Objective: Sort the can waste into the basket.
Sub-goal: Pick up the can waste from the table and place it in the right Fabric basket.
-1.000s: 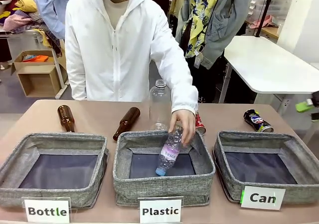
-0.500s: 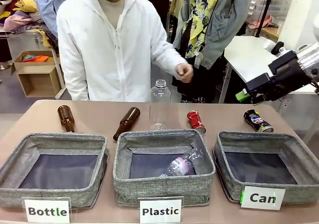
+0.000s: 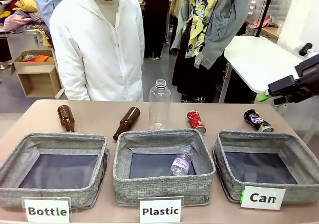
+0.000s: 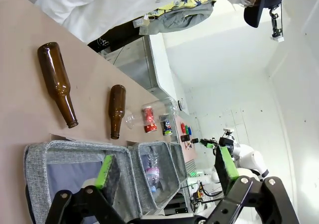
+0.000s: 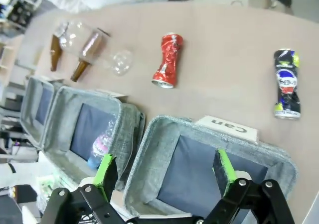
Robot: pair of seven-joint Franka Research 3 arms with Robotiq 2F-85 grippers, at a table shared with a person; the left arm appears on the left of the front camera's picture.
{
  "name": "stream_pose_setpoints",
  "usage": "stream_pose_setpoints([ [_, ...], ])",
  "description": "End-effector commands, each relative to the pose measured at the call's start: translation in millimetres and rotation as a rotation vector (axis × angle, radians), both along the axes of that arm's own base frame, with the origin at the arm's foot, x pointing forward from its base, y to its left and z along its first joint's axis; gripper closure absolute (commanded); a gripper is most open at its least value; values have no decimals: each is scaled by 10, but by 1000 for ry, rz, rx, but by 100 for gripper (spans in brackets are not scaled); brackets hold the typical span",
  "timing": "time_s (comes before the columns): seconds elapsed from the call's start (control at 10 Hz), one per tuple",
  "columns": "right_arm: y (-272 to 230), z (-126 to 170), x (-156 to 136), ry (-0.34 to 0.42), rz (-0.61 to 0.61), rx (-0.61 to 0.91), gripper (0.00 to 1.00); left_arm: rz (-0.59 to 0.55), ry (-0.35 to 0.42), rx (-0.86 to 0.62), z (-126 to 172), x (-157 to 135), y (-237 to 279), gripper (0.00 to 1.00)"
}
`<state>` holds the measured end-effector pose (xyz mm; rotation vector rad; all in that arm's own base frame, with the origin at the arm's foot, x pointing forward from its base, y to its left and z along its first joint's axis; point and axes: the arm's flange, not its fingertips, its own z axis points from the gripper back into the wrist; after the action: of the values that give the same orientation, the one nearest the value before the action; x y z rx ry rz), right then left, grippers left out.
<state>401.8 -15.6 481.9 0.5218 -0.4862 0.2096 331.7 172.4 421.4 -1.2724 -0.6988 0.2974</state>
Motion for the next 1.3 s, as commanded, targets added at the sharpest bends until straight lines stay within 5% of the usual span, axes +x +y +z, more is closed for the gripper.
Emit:
stream_pose_setpoints([
  [0.0, 442, -72, 267, 18, 17, -113, 0, -9, -20, 9, 5, -14, 3, 0],
  [0.6, 1793, -519, 1180, 245, -28, -406, 0, -9, -20, 9, 5, -14, 3, 0],
  [1.2, 2266, -1302, 1767, 267, -164, -532, 0, -9, -20, 9, 5, -14, 3, 0],
])
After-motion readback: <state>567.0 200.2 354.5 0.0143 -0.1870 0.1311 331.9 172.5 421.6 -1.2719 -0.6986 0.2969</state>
